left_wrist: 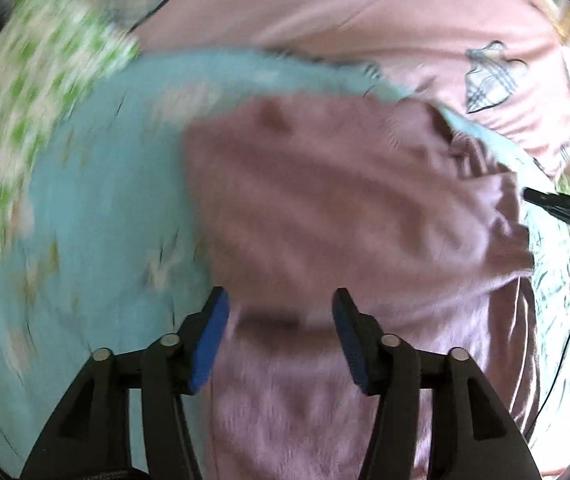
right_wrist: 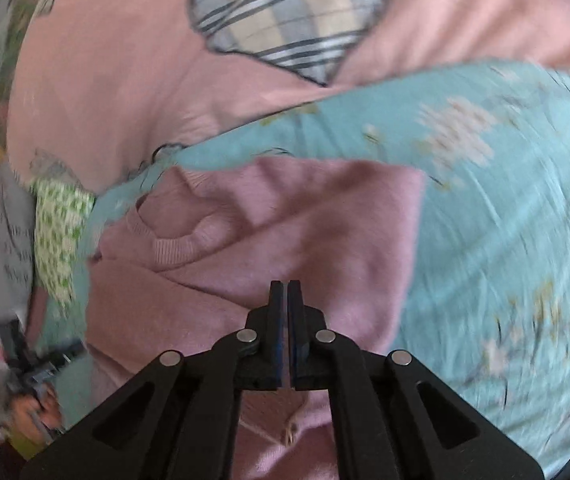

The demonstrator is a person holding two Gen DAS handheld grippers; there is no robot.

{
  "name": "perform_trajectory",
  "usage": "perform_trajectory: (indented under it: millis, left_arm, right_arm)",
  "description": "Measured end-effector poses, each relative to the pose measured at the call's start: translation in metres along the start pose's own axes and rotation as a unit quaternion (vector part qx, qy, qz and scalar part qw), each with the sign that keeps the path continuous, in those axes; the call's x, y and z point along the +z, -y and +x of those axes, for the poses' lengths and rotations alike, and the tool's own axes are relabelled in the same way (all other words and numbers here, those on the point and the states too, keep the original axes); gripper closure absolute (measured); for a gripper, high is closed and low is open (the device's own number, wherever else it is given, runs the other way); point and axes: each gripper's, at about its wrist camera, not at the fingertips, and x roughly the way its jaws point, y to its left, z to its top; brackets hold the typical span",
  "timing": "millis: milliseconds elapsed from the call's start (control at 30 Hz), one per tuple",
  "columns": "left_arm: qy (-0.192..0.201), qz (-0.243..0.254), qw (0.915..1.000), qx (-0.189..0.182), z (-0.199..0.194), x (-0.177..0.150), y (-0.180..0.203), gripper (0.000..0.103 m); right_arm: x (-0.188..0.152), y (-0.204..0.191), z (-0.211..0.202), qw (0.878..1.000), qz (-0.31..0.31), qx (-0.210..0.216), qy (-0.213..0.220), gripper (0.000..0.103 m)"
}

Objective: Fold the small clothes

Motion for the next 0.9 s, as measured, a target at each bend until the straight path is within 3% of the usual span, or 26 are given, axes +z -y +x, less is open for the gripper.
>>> perform_trajectory:
  millis: [200, 400, 633, 700, 900]
  left_arm:
    - [0.022, 0.064, 0.9976, -0.019, 0.032, 0.103, 0.017, 0.034]
    - [-0.020, 0.124, 0.9921, -0.012, 0.089, 0.170, 0.026, 0.033]
    - [-0.066, 0.180, 0.9815, 0.000, 0.133, 0.182, 0.037, 0.033]
    - [-0.073, 0.179, 0.9811, 0.000, 0.141, 0.177, 0.037, 0.033]
    - [-0.065, 0.201, 0.9774, 0.003, 0.147, 0.167, 0.036, 0.030]
  right_arm:
    - [0.044, -0.015, 0.029, 0.997, -0.073, 0.003, -0.010, 0.100]
    - [0.088, -0.022, 0.061, 0.986, -0.156, -0.021, -0.053, 0.098]
    - [0.101, -0.028, 0.098, 0.968, -0.227, -0.009, -0.107, 0.094]
    - [0.103, -0.028, 0.105, 0.965, -0.234, -0.002, -0.117, 0.087]
    - [0.101, -0.029, 0.098, 0.958, -0.262, 0.036, -0.110, 0.052]
